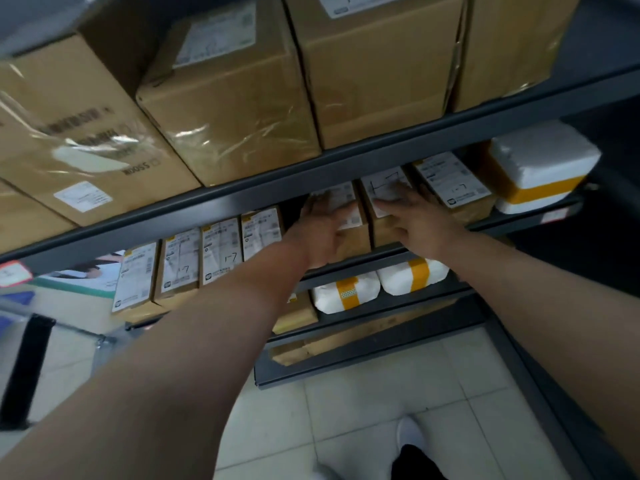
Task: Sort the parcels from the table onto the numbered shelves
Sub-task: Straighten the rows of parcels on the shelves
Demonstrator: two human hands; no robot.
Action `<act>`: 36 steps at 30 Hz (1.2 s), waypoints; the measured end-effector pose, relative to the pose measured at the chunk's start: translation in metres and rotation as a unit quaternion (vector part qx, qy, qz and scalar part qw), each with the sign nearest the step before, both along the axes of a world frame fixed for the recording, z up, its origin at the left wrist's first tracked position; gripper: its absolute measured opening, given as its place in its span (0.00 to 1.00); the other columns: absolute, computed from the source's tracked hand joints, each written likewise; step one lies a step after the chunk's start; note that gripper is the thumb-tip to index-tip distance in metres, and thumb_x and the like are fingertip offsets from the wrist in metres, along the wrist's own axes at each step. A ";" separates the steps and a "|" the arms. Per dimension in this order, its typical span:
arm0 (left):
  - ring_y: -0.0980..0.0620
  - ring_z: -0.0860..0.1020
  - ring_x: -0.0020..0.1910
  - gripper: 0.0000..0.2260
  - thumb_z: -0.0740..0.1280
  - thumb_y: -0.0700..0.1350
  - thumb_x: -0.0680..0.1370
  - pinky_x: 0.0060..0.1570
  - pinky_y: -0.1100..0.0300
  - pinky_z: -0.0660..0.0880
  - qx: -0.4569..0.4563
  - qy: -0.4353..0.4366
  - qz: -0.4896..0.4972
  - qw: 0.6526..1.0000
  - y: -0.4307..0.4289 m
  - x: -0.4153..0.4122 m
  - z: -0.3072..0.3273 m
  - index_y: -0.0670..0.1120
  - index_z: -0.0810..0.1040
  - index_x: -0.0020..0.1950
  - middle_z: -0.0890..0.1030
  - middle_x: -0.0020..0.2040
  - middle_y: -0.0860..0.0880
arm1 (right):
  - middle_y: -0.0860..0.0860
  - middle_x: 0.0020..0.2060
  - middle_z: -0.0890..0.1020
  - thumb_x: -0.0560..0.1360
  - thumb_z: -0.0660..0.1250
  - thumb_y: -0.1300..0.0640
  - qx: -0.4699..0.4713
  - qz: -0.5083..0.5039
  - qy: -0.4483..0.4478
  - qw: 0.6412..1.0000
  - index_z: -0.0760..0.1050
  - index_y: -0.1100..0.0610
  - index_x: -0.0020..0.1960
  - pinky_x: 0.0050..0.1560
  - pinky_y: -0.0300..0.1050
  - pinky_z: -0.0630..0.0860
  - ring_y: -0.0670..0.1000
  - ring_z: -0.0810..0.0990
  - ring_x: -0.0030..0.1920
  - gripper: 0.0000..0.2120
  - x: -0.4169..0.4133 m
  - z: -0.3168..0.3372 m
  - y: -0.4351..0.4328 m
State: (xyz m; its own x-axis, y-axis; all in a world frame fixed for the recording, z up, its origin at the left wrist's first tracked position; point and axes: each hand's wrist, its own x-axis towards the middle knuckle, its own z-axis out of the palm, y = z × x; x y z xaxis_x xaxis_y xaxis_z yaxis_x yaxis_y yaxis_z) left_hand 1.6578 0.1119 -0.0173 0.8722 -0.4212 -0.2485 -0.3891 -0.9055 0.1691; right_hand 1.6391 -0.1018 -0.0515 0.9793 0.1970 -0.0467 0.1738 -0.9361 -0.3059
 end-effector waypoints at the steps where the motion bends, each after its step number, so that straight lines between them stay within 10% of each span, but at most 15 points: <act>1: 0.40 0.43 0.79 0.31 0.61 0.45 0.82 0.76 0.48 0.50 0.007 0.002 0.004 1.000 -0.001 0.001 0.000 0.62 0.49 0.79 0.45 0.80 0.42 | 0.53 0.78 0.55 0.78 0.63 0.52 0.023 0.000 0.013 1.000 0.61 0.40 0.75 0.73 0.60 0.56 0.63 0.55 0.75 0.27 0.003 -0.002 0.001; 19: 0.44 0.49 0.79 0.31 0.63 0.40 0.81 0.75 0.54 0.52 0.001 0.010 0.048 0.999 0.036 -0.013 0.012 0.60 0.56 0.78 0.48 0.80 0.45 | 0.47 0.76 0.57 0.79 0.61 0.57 0.064 -0.024 -0.002 0.998 0.67 0.40 0.70 0.61 0.50 0.68 0.62 0.64 0.66 0.22 -0.020 0.012 0.047; 36: 0.43 0.47 0.79 0.36 0.64 0.40 0.80 0.76 0.47 0.53 0.008 -0.061 0.014 0.998 -0.023 -0.023 0.020 0.56 0.47 0.80 0.46 0.80 0.43 | 0.52 0.78 0.51 0.77 0.64 0.60 0.027 0.010 -0.038 0.999 0.54 0.45 0.78 0.74 0.60 0.50 0.58 0.45 0.78 0.33 -0.031 0.015 -0.001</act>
